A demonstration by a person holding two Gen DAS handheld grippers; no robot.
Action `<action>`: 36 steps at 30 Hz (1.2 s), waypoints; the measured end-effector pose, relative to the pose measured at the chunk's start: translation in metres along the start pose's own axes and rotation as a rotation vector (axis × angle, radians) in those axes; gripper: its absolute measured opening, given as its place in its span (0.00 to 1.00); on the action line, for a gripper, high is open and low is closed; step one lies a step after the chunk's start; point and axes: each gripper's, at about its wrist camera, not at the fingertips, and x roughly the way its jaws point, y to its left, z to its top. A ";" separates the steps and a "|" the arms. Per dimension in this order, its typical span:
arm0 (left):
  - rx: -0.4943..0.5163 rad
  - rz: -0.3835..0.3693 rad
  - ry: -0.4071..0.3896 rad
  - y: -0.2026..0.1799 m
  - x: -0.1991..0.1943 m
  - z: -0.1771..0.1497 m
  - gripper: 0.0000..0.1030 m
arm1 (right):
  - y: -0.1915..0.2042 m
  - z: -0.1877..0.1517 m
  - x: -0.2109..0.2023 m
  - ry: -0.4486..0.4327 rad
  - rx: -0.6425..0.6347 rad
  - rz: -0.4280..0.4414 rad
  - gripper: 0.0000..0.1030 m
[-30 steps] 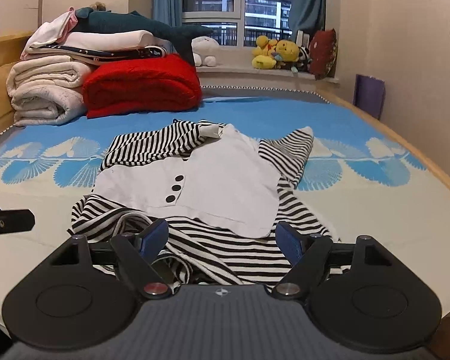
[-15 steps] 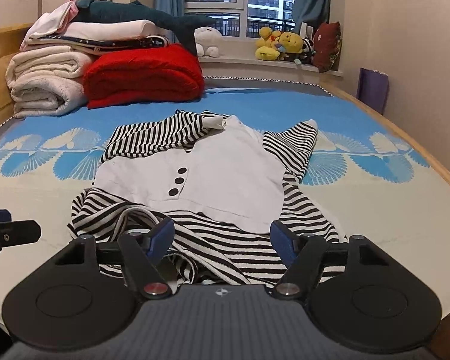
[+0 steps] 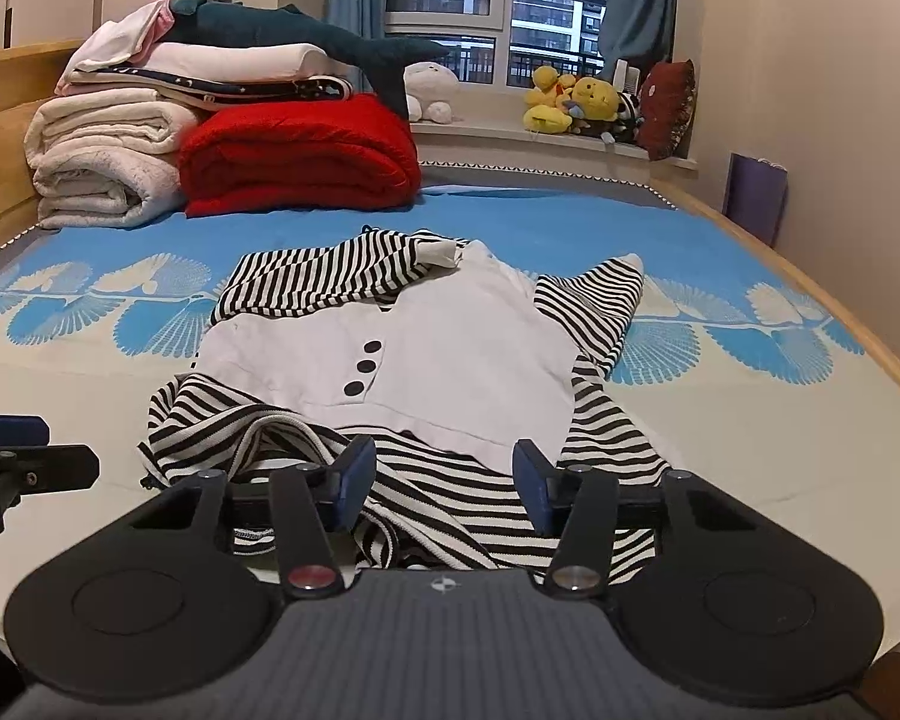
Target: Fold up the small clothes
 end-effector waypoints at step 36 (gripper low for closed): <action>0.088 -0.015 0.025 0.093 0.049 0.069 0.16 | -0.080 0.063 0.025 -0.112 0.050 -0.110 0.49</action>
